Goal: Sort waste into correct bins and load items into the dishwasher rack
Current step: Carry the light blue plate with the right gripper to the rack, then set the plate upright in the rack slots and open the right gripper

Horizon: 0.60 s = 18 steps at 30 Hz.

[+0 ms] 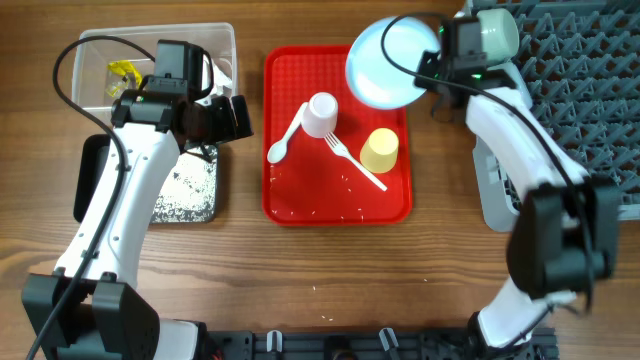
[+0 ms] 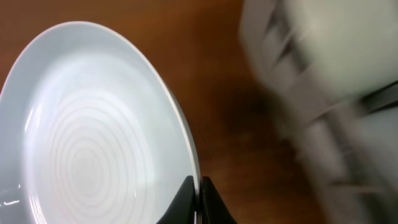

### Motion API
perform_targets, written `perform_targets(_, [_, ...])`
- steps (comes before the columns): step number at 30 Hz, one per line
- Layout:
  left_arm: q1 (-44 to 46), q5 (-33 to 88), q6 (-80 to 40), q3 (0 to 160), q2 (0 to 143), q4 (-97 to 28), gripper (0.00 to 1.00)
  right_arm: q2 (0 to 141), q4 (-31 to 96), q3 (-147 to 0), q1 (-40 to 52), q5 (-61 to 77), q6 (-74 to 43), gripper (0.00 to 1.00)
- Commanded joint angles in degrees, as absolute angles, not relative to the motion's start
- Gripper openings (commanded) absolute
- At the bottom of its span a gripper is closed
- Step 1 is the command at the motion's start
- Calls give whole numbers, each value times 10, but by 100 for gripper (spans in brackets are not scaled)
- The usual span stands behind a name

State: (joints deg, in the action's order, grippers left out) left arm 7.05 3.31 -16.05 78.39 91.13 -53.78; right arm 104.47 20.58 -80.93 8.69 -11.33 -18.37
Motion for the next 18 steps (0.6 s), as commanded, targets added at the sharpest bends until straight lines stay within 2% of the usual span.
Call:
perform_targets(1, [69, 40, -168, 787, 915, -536, 100, 940, 168, -811, 87, -264, -106, 4])
perform_targets(4, [69, 40, -168, 787, 915, -536, 100, 896, 61, -811, 84, -440, 3, 4])
perform_targets(8, [69, 40, -168, 787, 915, -536, 100, 902, -89, -811, 34, -491, 225, 4])
perform_targets(15, [69, 40, -168, 787, 915, -536, 100, 926, -87, -811, -106, -490, 240, 4])
perform_targets(18, [69, 40, -168, 787, 915, -536, 100, 947, -75, -811, -145, -406, 272, 4])
